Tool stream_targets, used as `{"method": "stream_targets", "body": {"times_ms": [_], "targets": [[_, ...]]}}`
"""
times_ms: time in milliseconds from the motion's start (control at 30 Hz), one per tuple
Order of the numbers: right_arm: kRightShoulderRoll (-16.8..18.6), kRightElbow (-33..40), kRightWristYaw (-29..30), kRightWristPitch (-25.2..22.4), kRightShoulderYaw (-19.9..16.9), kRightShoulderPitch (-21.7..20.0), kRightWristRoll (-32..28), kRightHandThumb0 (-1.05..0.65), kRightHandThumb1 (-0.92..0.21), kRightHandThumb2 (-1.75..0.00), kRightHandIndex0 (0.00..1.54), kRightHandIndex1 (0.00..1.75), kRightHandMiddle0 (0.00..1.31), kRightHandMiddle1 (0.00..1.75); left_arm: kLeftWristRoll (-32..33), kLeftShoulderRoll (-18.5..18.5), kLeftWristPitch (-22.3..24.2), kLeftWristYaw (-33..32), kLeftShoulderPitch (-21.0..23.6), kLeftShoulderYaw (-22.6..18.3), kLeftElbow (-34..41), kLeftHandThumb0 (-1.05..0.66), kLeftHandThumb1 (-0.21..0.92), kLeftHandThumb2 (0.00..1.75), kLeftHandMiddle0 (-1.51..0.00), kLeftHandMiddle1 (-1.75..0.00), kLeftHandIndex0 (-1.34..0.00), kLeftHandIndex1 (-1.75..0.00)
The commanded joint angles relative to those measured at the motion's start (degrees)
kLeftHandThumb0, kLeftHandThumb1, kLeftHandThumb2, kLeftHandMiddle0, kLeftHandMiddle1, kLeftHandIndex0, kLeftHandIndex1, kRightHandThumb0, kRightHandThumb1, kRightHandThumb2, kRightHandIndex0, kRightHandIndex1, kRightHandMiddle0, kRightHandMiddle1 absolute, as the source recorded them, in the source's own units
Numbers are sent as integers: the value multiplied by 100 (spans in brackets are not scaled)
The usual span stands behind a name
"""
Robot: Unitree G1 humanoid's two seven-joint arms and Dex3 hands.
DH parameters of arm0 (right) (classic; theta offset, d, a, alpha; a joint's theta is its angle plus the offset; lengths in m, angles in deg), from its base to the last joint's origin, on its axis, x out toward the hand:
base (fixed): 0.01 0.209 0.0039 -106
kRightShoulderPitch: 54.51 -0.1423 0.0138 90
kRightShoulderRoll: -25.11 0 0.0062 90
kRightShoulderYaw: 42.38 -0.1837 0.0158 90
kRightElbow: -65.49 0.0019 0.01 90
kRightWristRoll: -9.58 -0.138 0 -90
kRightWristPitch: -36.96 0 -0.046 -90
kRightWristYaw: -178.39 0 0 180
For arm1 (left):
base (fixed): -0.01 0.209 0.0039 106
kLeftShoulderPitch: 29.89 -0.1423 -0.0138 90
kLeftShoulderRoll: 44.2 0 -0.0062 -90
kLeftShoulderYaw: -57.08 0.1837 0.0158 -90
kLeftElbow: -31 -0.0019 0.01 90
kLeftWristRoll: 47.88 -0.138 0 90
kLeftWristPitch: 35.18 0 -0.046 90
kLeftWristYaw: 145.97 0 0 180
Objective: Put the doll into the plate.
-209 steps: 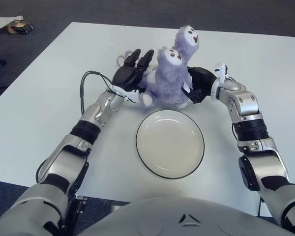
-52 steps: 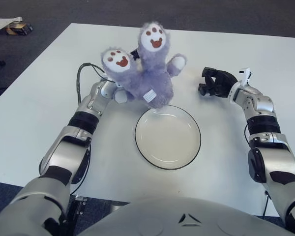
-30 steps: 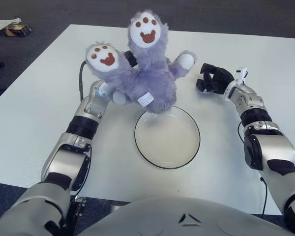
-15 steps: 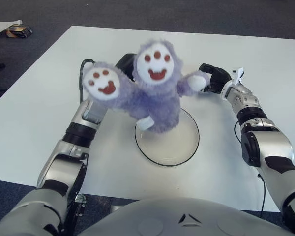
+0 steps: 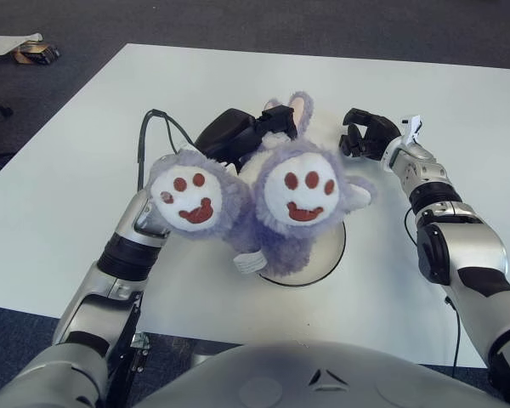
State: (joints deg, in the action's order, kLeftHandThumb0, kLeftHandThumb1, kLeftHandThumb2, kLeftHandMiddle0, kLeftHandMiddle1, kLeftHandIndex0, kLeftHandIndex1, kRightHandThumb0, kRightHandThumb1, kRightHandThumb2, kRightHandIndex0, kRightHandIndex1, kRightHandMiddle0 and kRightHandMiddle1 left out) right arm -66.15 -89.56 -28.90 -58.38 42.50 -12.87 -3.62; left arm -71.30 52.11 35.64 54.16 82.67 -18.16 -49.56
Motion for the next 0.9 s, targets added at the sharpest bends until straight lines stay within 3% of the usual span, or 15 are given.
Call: {"method": "stream_targets", "body": {"times_ms": [0,67,133,333,567,867], "targets": [[143,-557,180,-365,163,597,396,-1,-5,-156,83,175,67,155,61,7,-87,160,56,143,57,-62,2,169,-133,-175,-87,-175],[145,-636,186,-334,160,573,411,-1,-5,-156,83,175,69,152,17,-13,-275,86,92,189,-38,-61,2,168,-134,-175,-86,-175],[147,-710,189,-308,168,555,435,-1,-9,-155,72,175,66,165,-34,-18,-499,-4,123,228,-151,-61,3,167,-134,-175,-86,-175],[148,-786,204,-238,202,542,502,-1,-13,-153,65,175,63,174,-52,-1,-785,-12,126,258,-385,-61,4,166,-134,-175,-85,-175],[170,-828,207,-213,126,567,444,-1,-12,-154,64,175,63,175,-312,-3,-1365,-298,214,277,-776,-61,4,166,-133,-175,-85,-175],[184,-848,215,-144,65,589,433,-1,-11,-155,65,175,64,175,-564,-59,-1506,-454,245,309,-951,-60,5,164,-133,-175,-84,-175]]}}
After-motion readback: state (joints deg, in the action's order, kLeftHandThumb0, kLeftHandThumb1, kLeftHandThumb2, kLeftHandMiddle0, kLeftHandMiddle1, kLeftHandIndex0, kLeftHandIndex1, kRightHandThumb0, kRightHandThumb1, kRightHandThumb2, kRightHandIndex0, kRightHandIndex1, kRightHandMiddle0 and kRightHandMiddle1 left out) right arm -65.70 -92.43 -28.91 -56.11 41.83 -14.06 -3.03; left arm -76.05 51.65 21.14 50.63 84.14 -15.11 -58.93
